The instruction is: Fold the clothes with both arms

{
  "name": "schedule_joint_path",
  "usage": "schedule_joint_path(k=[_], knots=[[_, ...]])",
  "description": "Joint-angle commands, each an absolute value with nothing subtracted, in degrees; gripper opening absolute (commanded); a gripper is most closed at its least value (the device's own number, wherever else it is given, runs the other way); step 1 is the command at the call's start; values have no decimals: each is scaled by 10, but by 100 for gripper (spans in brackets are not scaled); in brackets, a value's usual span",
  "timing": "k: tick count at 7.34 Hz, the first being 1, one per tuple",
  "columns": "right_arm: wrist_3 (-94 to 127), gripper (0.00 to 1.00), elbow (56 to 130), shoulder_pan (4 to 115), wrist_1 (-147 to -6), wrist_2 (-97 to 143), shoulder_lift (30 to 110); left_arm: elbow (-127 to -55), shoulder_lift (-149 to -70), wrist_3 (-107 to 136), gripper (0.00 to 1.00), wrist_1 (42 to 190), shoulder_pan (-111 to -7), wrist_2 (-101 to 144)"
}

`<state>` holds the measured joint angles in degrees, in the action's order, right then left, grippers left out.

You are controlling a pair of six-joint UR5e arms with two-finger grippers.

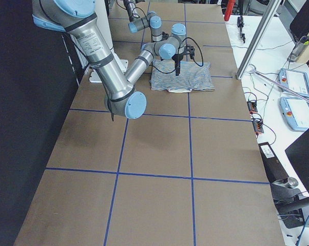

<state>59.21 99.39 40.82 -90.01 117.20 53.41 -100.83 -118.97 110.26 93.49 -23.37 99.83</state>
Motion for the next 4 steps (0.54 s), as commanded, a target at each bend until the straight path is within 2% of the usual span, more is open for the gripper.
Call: schedule_joint_path(k=[1, 4], knots=[[592, 100, 995, 409, -900, 1172, 533, -1006, -1192, 1114, 93, 929, -224, 997], [592, 100, 995, 412, -901, 1172, 533, -1005, -1201, 1115, 92, 929, -222, 998]])
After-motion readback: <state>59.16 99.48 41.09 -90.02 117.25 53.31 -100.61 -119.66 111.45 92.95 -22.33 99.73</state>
